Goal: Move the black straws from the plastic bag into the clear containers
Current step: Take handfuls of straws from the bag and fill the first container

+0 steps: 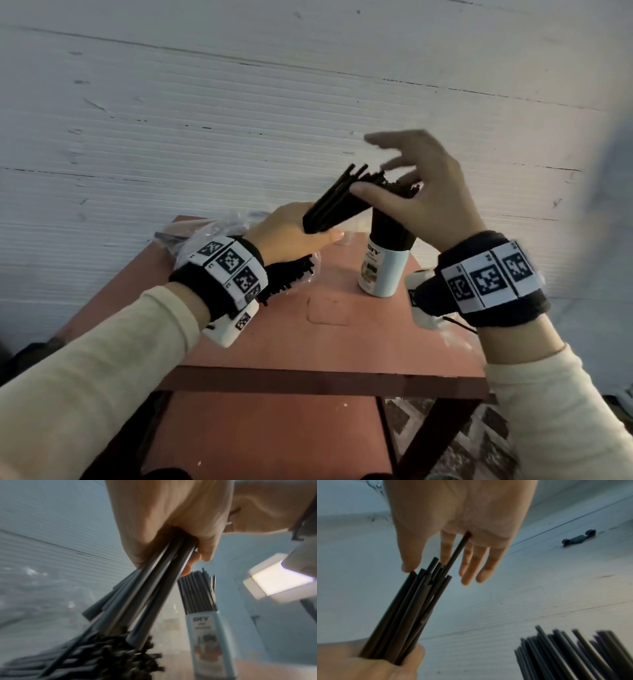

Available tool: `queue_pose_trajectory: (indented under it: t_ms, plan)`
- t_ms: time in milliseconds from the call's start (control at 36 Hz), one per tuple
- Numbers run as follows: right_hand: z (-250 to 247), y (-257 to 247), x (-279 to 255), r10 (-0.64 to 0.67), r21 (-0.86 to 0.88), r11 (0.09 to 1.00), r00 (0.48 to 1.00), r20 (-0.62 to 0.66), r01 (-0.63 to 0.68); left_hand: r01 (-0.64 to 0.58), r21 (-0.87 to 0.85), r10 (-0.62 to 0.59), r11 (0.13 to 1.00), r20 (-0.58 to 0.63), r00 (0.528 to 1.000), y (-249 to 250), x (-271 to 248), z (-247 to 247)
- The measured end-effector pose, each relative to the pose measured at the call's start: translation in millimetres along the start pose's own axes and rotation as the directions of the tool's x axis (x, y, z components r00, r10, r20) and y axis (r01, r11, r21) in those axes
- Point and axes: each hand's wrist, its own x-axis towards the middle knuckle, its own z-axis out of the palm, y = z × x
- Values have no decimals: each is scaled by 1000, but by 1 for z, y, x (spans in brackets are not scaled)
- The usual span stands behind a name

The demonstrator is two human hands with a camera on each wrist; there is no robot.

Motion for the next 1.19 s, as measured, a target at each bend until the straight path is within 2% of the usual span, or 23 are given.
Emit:
queue_pose_trajectory:
  t_ms: [83,139,306,389,472,555,667,778,833,917,972,1083,1194]
  plan:
    - [-1,-6,7,-30,5,999,981,-191,32,-10,-127,3,992,-56,998,11,3,5]
    - [2,-9,11,-23,41,999,975,-219,33,5,-208,-14,978,-42,999,17,3,10]
    - [21,-11,12,-22,144,989,997,-75,32,1,-413,12,911,28,1000,23,2,29]
    - [28,-9,9,8,118,993,1000,-8,-7,22,-548,20,836,71,997,23,-1,36]
    - [36,-1,6,58,71,995,989,138,-69,84,-614,-22,785,108,994,16,0,44]
    - [44,5,2,69,34,996,980,186,-77,138,-608,-72,782,132,989,7,2,50]
    - [49,5,3,61,45,997,989,134,-68,156,-646,-109,748,113,988,7,4,52]
    - [53,7,6,12,7,1000,994,104,-13,126,-679,-79,724,100,992,9,6,49]
    - [57,11,6,39,13,999,987,156,-42,149,-655,-68,740,147,987,7,5,48]
    - [67,15,0,55,37,997,976,209,-64,226,-586,-66,779,281,957,4,2,47]
    - [73,19,-4,18,28,999,986,165,-23,262,-535,-63,804,360,931,2,-1,47]
    - [80,24,-7,-2,54,999,999,54,-1,344,-513,-142,786,392,909,-7,0,50]
    - [80,26,-9,-3,61,998,1000,29,1,410,-474,-179,779,459,870,-15,3,55]
